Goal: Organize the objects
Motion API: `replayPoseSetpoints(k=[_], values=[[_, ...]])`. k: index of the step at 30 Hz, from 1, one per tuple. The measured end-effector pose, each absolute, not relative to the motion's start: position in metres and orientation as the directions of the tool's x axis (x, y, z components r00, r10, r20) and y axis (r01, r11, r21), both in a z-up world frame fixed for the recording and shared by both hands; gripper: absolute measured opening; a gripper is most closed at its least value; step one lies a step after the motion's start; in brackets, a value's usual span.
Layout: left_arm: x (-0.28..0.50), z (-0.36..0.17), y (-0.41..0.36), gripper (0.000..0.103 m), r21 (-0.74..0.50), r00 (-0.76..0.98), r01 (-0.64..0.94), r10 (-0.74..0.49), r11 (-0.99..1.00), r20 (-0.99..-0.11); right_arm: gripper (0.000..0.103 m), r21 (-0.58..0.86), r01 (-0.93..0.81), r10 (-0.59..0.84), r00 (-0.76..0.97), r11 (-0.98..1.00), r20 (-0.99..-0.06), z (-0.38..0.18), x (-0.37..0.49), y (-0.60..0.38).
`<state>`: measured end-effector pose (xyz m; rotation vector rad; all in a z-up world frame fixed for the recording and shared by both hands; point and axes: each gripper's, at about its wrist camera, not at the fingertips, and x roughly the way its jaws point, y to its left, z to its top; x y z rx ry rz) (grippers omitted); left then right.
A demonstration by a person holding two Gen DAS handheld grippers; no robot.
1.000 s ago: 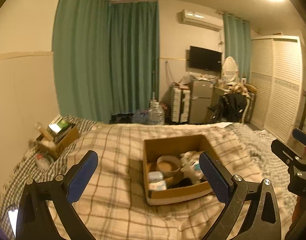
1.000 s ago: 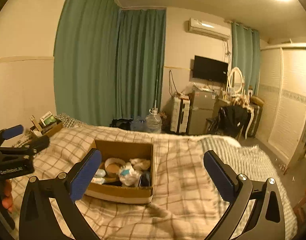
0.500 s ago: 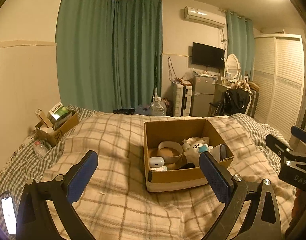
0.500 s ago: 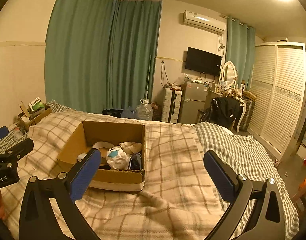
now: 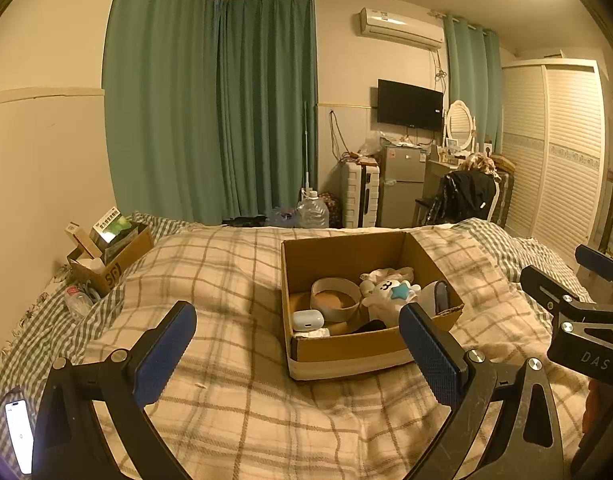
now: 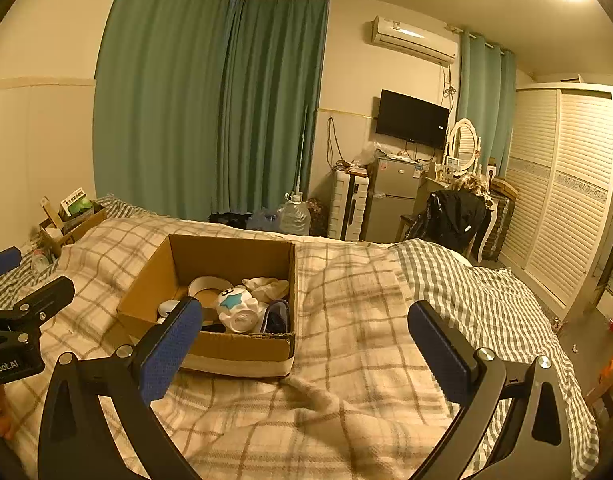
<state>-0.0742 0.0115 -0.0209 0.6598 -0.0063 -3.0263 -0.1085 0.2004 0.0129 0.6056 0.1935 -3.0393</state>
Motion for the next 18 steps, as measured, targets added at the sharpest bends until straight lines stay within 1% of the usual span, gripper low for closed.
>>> replayPoseSetpoints(k=[18], values=[[-0.0735,-0.02,0.0126,0.103,0.015,-0.909,0.04,-0.043,-0.999,-0.414,0.103,-0.113,0.059,-0.01,-0.92,-0.992,-0.392,0.0101,-0.11,0.2012]])
